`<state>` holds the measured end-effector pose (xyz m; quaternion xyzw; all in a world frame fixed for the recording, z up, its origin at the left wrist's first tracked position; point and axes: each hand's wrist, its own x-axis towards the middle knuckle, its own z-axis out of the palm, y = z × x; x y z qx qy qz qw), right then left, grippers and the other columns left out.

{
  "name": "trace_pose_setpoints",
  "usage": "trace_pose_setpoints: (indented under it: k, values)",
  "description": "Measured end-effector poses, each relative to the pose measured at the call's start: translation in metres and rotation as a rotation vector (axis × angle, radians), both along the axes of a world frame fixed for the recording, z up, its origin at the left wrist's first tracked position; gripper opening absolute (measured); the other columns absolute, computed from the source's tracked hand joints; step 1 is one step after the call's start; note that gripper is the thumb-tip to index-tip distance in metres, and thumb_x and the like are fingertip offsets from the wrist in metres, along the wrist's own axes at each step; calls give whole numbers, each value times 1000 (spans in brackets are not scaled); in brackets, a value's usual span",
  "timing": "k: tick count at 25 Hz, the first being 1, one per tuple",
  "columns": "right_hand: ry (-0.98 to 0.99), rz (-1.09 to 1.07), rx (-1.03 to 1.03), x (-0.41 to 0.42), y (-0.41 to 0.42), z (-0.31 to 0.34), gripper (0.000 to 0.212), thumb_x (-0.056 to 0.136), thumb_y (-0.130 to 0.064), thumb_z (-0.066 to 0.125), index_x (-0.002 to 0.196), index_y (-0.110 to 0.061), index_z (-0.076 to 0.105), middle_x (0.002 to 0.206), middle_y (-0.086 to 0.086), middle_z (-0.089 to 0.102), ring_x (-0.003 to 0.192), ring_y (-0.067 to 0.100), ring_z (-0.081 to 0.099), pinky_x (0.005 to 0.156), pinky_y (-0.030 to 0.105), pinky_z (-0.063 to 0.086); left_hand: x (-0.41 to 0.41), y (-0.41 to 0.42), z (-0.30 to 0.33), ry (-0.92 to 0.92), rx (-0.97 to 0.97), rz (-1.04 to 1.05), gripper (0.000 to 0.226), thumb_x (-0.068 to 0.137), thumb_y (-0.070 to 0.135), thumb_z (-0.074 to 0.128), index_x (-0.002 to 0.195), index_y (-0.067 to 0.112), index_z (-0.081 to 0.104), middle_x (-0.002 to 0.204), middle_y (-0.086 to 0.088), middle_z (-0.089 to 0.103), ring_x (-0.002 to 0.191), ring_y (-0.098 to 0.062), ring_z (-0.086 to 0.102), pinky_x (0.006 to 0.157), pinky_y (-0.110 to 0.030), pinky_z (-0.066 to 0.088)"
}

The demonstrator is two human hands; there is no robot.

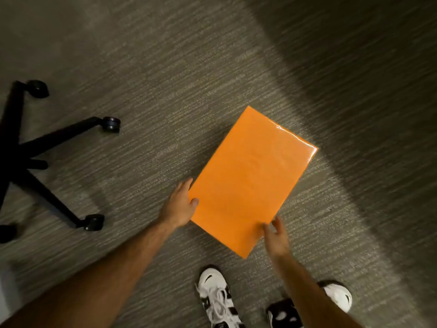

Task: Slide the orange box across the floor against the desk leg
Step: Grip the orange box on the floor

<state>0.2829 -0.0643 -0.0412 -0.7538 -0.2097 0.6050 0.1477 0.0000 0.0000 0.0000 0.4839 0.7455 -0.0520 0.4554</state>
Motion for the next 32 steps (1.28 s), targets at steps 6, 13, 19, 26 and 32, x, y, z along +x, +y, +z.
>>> trace_pose_setpoints:
  k: [6,13,19,26,32]
  values:
    - [202,-177,-68,4,13,-16,32,100,-22,58,131,-24,54,118,-3,67,98,13,64,76,37,55,6,12,-18,-91,-152,194,69,98,29,59,155,26,21,152,-4,44,131,-29,50,106,-48,45]
    - [213,-237,-2,42,26,21,34,97,4,54,127,-13,56,110,5,68,94,21,66,77,38,53,41,26,17,-39,-93,207,63,93,21,65,149,22,35,143,-4,51,120,-29,55,93,-41,49]
    - [173,-294,7,139,69,108,36,96,6,55,129,-6,56,110,9,67,83,21,63,68,35,51,136,76,102,-113,0,128,59,92,19,69,144,18,42,134,-6,60,115,-28,60,95,-47,52]
    - [61,-348,99,298,150,260,40,99,-1,55,139,-6,52,128,12,66,112,34,63,98,53,51,301,172,229,-232,165,68,58,88,12,73,139,17,46,133,-6,54,117,-28,57,94,-44,51]
    - [-43,-410,111,407,200,337,39,98,-2,54,137,-9,51,115,5,65,91,18,64,90,48,54,419,240,284,-356,180,-12,54,87,15,72,132,27,44,128,0,49,117,-26,52,95,-51,50]
